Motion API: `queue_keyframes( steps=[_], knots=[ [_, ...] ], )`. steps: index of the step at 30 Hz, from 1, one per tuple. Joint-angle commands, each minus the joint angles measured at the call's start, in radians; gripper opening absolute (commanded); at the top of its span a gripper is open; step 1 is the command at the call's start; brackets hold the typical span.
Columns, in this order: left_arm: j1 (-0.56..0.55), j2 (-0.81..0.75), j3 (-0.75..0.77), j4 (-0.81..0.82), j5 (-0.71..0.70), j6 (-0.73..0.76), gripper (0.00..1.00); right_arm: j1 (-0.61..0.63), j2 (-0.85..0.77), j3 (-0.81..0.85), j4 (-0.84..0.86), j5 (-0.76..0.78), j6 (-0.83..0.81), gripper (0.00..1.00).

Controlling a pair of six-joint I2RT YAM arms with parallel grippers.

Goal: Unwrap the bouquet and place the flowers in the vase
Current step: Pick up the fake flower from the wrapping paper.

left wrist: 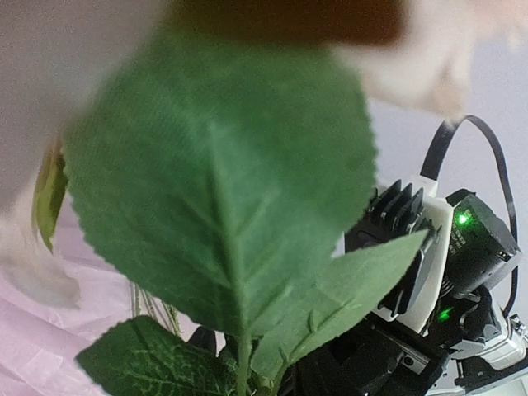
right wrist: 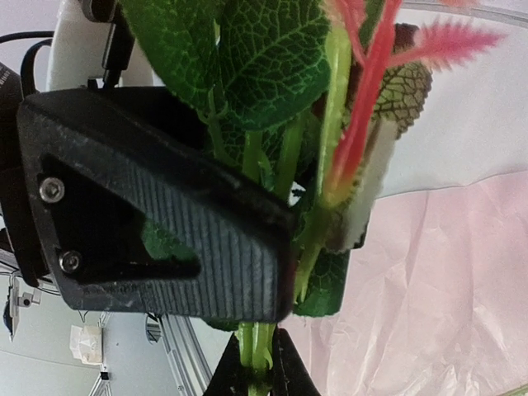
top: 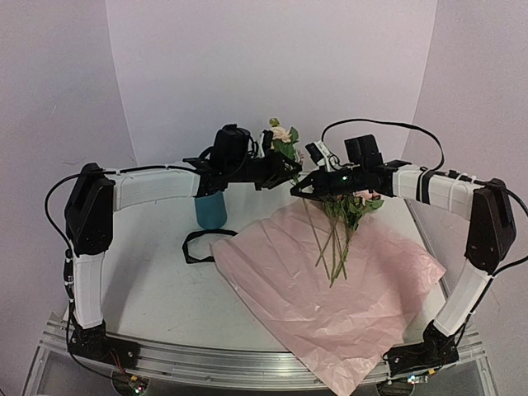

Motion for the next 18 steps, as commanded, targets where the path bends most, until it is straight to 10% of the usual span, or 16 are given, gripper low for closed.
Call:
queue_keyframes(
  steps=[1,6,13,18],
  knots=[
    [0.002,0.007,0.047,0.033,0.011,-0.003,0.27,0.002,-0.008,0.048,0.031,-0.042,-0.005,0.06],
    [0.007,-0.006,0.036,0.03,0.01,0.01,0.0,0.002,-0.008,0.038,0.029,-0.026,-0.004,0.33],
    [0.025,-0.069,0.035,-0.063,-0.043,0.144,0.0,0.001,-0.051,-0.006,0.027,0.047,-0.021,0.84],
    [0.04,-0.12,0.074,-0.182,-0.106,0.301,0.0,0.001,-0.096,-0.034,0.019,0.092,-0.047,0.95]
  ],
)
